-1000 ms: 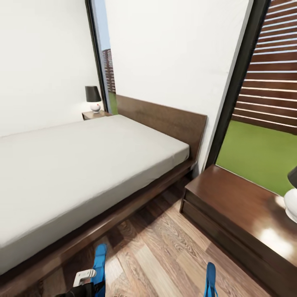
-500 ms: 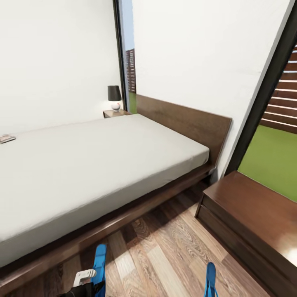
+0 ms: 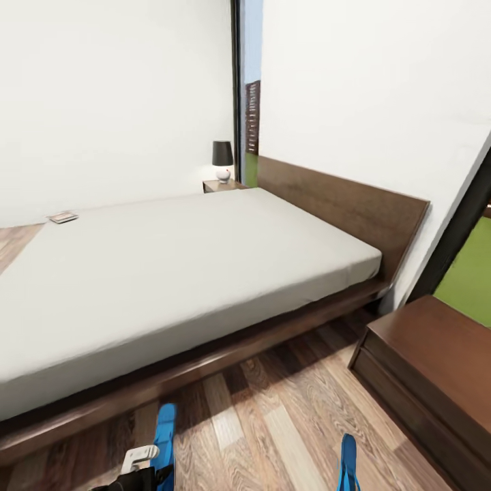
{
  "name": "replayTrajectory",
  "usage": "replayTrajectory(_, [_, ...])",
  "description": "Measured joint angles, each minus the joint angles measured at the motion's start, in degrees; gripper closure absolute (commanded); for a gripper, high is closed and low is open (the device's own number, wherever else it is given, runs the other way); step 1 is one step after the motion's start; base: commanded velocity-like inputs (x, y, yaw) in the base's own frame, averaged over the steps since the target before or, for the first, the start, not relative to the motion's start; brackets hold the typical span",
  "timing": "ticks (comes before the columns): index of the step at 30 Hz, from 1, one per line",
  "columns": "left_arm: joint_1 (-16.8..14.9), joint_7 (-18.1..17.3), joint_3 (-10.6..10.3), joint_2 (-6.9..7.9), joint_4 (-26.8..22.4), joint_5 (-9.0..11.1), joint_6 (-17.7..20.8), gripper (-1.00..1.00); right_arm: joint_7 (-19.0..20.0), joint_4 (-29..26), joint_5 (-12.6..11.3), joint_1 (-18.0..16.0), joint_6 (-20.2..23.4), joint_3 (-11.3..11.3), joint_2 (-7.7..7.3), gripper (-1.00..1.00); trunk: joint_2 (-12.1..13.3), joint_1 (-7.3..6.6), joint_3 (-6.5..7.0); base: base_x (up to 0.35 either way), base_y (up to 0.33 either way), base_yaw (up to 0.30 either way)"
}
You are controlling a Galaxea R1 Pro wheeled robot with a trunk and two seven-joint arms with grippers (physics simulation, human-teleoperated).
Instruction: In the bedroom, move the book from the bed onto either nightstand, and place the two sandals side by side next to the bed.
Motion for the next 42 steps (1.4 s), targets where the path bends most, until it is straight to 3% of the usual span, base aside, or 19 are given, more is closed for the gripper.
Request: replayTrajectory(42, [0.00,0.08,0.07,0.08,0.00,0.00,-0.02,1.00,0.00,-0.05,-0.18,0.00,0.00,-0.09,-0.09,1.00,0.00,0.00,0.00,0.000,0.000,0.289])
